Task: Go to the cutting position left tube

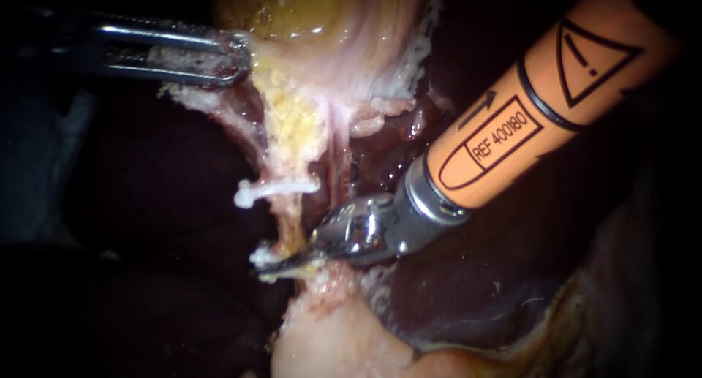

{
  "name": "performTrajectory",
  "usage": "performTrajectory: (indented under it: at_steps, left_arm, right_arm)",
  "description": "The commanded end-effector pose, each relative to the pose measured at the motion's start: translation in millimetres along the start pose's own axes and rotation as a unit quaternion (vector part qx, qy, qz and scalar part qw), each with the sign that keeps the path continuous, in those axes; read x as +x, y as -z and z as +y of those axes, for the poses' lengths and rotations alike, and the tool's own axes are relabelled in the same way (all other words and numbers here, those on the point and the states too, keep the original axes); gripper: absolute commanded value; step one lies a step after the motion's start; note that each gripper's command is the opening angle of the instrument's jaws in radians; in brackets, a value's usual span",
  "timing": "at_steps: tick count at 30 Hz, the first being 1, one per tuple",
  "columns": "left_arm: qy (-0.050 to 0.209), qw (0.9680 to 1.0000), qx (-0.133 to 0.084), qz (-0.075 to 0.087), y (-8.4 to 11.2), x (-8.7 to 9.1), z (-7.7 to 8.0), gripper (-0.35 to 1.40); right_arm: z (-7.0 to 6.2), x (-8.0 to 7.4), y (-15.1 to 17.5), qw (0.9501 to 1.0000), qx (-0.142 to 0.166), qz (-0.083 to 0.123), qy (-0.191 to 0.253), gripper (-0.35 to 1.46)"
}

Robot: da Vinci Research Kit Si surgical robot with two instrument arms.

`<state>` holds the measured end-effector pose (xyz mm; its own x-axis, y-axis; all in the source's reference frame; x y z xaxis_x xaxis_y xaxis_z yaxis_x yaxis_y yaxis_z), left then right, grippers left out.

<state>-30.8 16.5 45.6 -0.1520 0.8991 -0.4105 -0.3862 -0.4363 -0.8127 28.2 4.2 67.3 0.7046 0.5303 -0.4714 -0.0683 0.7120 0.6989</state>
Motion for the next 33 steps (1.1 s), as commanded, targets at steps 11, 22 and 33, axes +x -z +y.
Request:
performTrajectory:
  at_steps: [11, 22, 33]
  left_arm:
    - [0.0, 1.0, 0.0, 0.0, 0.0, 0.0, 0.0, -0.35]
    - [0.0, 1.0, 0.0, 0.0, 0.0, 0.0, 0.0, -0.35]
    - [0.0, 1.0, 0.0, 0.0, 0.1, 0.0, -0.1, -0.35]
  right_arm:
    - [0.0, 0.0, 0.0, 1.0, 0.0, 0.0, 0.0, 0.27]
    - [0.1, 0.3, -0.2, 0.9997, 0.008, 0.022, 0.0, 1.36]
    - [0.2, 0.1, -0.2, 0.9988, 0.014, 0.045, 0.013, 1.44]
